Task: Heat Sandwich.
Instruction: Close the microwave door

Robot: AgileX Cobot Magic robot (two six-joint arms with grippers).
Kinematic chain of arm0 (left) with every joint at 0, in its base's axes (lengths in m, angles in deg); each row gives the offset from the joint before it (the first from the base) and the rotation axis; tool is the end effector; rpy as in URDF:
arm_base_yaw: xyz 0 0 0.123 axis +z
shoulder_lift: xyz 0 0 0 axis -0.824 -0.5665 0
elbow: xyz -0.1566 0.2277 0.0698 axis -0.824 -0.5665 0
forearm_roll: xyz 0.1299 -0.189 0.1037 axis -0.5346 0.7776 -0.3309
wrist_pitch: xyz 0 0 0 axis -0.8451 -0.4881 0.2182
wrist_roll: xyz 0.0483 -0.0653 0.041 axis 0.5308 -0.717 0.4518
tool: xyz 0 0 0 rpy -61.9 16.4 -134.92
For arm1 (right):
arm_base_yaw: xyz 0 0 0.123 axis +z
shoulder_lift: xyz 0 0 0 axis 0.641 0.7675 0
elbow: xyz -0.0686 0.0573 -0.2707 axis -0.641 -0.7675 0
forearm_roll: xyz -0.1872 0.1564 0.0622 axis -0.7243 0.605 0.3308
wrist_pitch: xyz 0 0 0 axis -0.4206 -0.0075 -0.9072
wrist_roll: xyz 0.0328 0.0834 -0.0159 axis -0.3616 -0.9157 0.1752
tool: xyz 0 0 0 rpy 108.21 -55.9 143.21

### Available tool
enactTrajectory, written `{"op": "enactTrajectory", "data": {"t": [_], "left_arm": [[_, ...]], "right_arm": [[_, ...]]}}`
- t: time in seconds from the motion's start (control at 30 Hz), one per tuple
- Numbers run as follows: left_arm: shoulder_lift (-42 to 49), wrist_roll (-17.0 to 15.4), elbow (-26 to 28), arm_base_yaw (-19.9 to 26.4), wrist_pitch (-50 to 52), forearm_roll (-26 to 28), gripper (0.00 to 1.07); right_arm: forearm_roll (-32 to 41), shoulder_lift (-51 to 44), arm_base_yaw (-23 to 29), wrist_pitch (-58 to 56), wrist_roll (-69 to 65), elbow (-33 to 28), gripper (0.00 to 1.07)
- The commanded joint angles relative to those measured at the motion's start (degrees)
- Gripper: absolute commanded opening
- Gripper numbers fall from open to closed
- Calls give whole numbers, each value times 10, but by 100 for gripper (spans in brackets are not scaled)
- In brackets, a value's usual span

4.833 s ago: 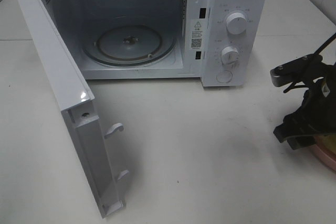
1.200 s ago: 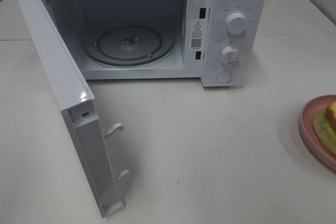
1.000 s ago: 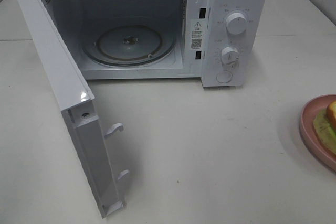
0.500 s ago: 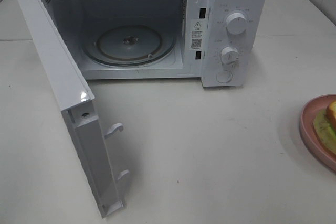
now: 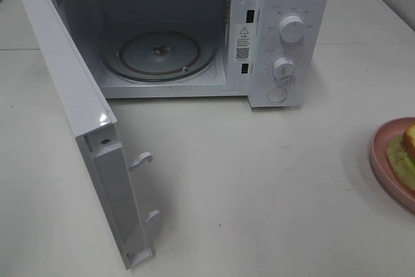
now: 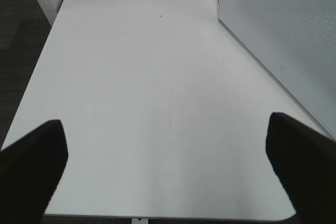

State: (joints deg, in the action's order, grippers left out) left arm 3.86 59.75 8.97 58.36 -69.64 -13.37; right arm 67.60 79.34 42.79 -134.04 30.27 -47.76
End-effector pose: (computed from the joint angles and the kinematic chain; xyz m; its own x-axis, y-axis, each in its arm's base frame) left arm -0.0009 -0.0001 0.2808 -0.4970 0.0163 -0.8676 -0.0296 0.9989 0.0357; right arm -0.0025 -0.0087 0.2811 -0.4031 -0.0089 -0.9151 0.0401 0.9988 -0.0273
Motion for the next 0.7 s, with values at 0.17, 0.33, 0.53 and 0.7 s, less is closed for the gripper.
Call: {"op": "enactTrajectory", "data": {"t": [0.17,0.33,0.53,0.7], "left_arm": [[-60,-2,13,1,30,0,97],[-109,-2,15,1,44,-3,85],[-148,-2,-1,1,156,0,56],[-182,-2,-20,1,232,0,35]], "right_arm": [[-2,-17,-3,6,6,-1,75],[-2,-17,-3,6,6,-1,75],[-2,-17,-3,6,6,-1,75],[-2,-17,-3,6,6,-1,75]]}}
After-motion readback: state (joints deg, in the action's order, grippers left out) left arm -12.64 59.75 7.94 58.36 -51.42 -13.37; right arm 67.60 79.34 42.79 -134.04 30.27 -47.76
